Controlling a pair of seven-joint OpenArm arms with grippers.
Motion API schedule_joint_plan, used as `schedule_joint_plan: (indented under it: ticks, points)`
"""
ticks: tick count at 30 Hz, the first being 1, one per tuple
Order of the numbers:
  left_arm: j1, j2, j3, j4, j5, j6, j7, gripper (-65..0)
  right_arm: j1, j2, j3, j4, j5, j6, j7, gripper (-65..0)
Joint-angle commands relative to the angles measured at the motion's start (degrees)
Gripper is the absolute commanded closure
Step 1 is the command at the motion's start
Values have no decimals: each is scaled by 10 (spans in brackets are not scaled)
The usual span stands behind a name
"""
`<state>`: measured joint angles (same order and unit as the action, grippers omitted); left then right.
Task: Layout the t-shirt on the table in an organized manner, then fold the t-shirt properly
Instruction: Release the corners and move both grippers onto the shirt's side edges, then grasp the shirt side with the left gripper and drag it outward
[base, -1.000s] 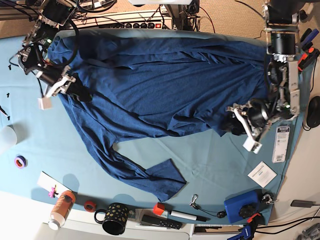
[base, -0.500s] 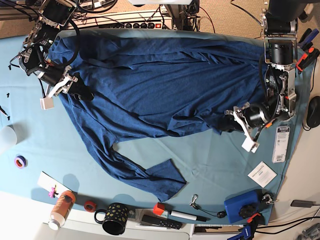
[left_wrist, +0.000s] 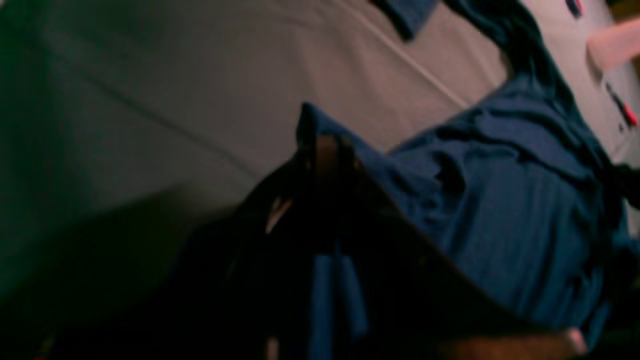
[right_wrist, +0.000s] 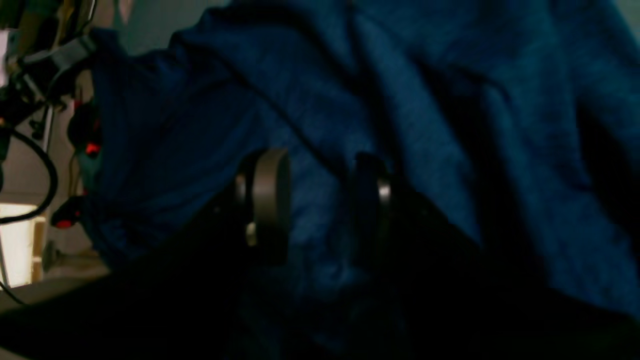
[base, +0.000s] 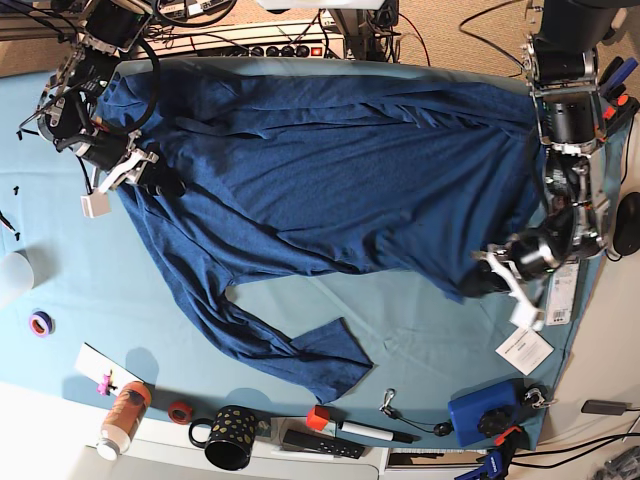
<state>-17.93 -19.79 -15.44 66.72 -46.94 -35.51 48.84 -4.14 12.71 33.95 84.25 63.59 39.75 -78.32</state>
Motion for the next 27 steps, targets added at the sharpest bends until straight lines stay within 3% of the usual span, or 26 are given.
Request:
schedule_joint_plan:
  ticks: [1,5,10,12,13,14,16,17,21,27]
  points:
    - [-13,-7,-17,9,-11,-4,-11,0,6,11,3,7,10,3,17,-219]
    - [-9,-14,-60,9,-12,-3,-3,0,6,7,3,8,8,3,21,-219]
    - [0,-31,-62,9,-13,-4,1,0,6,-22,3,7,-4,3,23,-219]
    - [0,-31,-62,9,-16,-20,12,0,6,-32,3,7,-26,3,32,-219]
    - [0,-31,-61,9,-15,-33,15,-30,6,-37,3,7,-36,3,36,-219]
    - [0,-33,-61,9,-15,-34,17,-131,6,-41,2,7,-41,3,38,-219]
    - [0,-38,-61,9,-12,-14,17,-298,6,-48,2,7,-42,3,40,-219]
    - [0,-42,-61,9,-12,1,16,-328,6,-50,2,7,-42,3,40,-219]
    - [0,-60,-61,9,23,12,-12,-330,6,-51,2,7,-50,3,40,-219]
    - [0,-62,-61,9,19,12,-13,-327,6,-51,2,7,-49,3,50,-219]
